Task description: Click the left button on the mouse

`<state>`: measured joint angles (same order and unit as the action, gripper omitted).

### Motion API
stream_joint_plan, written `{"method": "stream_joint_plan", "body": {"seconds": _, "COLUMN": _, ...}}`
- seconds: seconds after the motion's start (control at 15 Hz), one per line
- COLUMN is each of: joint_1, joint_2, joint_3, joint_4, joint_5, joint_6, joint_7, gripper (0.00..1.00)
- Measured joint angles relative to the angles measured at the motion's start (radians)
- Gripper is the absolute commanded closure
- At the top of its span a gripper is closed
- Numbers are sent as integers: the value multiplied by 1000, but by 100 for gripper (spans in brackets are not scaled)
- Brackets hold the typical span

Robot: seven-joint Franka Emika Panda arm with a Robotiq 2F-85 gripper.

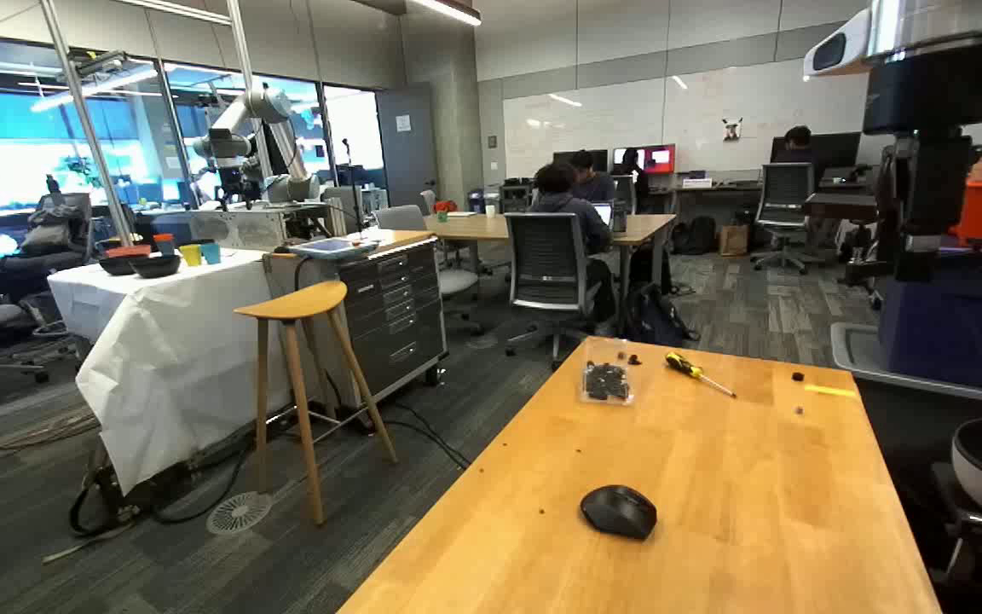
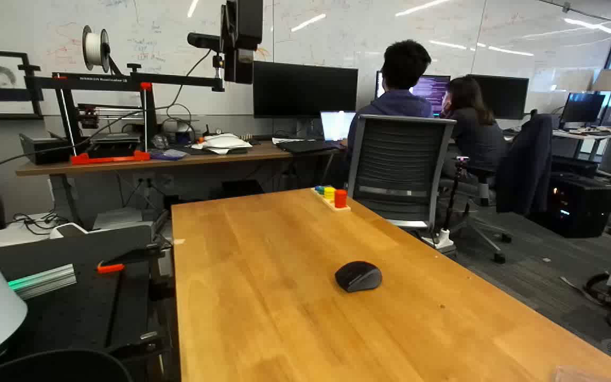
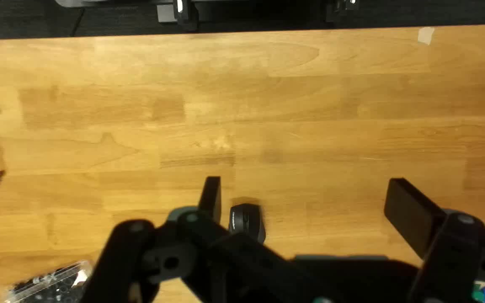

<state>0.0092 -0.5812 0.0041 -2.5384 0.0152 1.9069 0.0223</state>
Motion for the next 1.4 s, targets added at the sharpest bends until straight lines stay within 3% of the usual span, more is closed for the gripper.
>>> {"method": "stream_joint_plan", "body": {"seconds": 0.67, "joint_1": 0, "joint_2": 0, "joint_3": 0, "joint_4": 0, "joint_5": 0, "joint_6": 0, "joint_7": 0, "gripper": 0}}
{"method": "stream_joint_plan", "body": {"seconds": 0.93, "joint_1": 26, "joint_2": 7, "joint_3": 3, "joint_4": -9, "joint_5": -9, "joint_6": 1, "joint_7": -122, "gripper": 0}}
{"method": "stream_joint_plan", "body": {"seconds": 1.27, "joint_1": 36, "joint_2": 69, "joint_3": -1, "joint_4": -6, "joint_5": -62, "joint_6": 171, "joint_7": -236, "gripper": 0}}
{"method": "stream_joint_plan", "body": {"seconds": 1.33, "joint_1": 35, "joint_2": 88, "joint_3": -4, "joint_4": -5, "joint_5": -80, "joint_6": 236, "joint_7": -247, "gripper": 3}}
{"method": "stream_joint_plan", "body": {"seconds": 1.4, "joint_1": 34, "joint_2": 108, "joint_3": -7, "joint_4": -3, "joint_5": -95, "joint_6": 300, "joint_7": -256, "gripper": 25}}
